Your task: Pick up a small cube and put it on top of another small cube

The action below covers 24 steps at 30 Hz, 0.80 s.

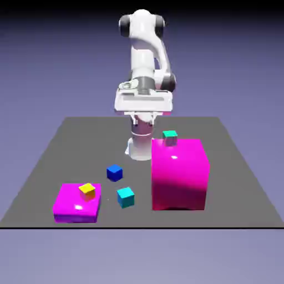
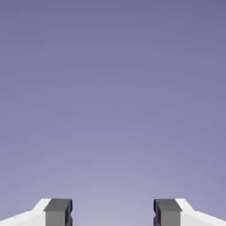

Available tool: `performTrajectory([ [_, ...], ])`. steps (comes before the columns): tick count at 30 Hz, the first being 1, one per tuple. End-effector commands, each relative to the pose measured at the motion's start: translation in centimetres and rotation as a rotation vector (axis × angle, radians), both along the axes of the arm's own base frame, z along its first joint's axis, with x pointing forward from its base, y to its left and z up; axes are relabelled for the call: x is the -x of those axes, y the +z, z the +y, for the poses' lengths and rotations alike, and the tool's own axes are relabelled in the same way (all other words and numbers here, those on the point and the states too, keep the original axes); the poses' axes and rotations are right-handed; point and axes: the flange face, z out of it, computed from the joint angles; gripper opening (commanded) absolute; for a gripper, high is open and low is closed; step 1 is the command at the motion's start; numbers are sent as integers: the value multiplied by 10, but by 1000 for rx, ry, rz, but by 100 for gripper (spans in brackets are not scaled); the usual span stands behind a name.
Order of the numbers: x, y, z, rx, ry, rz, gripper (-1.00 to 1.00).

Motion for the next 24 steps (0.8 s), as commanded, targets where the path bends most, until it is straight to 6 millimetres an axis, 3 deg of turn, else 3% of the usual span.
performTrajectory([
  [1,-2,-19,-5,66,35,69,0],
  [5,0,-93,-29,294,194,361,0],
  [7,11,-133,-43,362,258,514,0],
  [11,50,-207,-69,450,394,817,0],
  [15,103,-268,-89,491,562,1108,0],
  [17,124,-283,-91,477,568,1176,0],
  [24,130,-324,-102,487,561,1179,0],
])
